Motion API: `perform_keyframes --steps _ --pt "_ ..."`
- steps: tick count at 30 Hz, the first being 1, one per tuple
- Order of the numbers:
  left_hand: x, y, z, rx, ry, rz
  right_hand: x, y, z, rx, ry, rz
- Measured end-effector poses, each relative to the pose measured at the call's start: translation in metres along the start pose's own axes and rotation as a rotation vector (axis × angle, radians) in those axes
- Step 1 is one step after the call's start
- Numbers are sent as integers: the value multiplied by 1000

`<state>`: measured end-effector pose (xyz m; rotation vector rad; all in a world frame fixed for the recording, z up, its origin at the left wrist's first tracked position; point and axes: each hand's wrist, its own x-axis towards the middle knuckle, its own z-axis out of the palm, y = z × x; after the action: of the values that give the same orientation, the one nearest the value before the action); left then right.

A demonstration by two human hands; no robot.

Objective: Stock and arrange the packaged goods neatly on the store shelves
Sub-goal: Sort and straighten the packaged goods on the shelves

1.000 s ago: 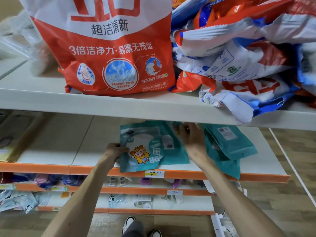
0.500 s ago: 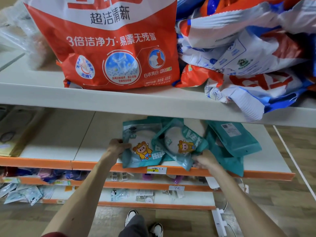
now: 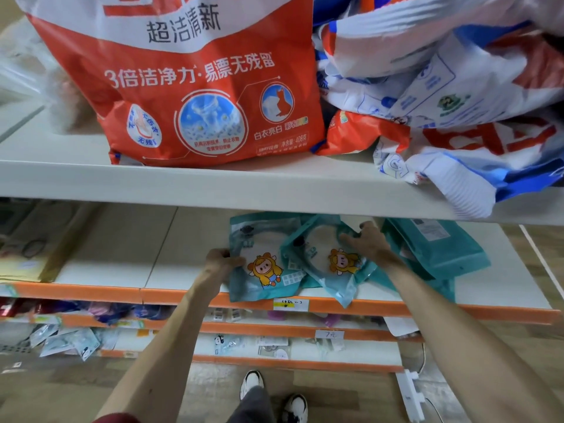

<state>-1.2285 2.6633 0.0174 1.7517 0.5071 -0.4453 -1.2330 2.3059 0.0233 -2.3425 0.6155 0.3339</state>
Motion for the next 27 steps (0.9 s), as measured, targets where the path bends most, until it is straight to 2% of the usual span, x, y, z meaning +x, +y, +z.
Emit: perform_keyframes --steps 5,9,11,14,18,22,27 --pt "-3 0 -2 -30 -4 3 -6 -5 -2 9 -115 53" --pt "-6 1 -2 -38 -10 -8 -30 -10 -15 324 -254 -2" --pt "-6 1 -2 -35 10 -9 -38 -11 -16 383 -287 24" --pt "-6 5 -2 -27 35 -28 -49 -11 -6 378 -238 90" --pt "-14 12 1 -37 89 -42 -56 1 2 598 -150 190" --pt "-20 14 -2 -64 171 12 -66 -5 -2 692 -38 193" --pt "-37 19 -24 -122 198 56 -80 -27 -9 747 79 145"
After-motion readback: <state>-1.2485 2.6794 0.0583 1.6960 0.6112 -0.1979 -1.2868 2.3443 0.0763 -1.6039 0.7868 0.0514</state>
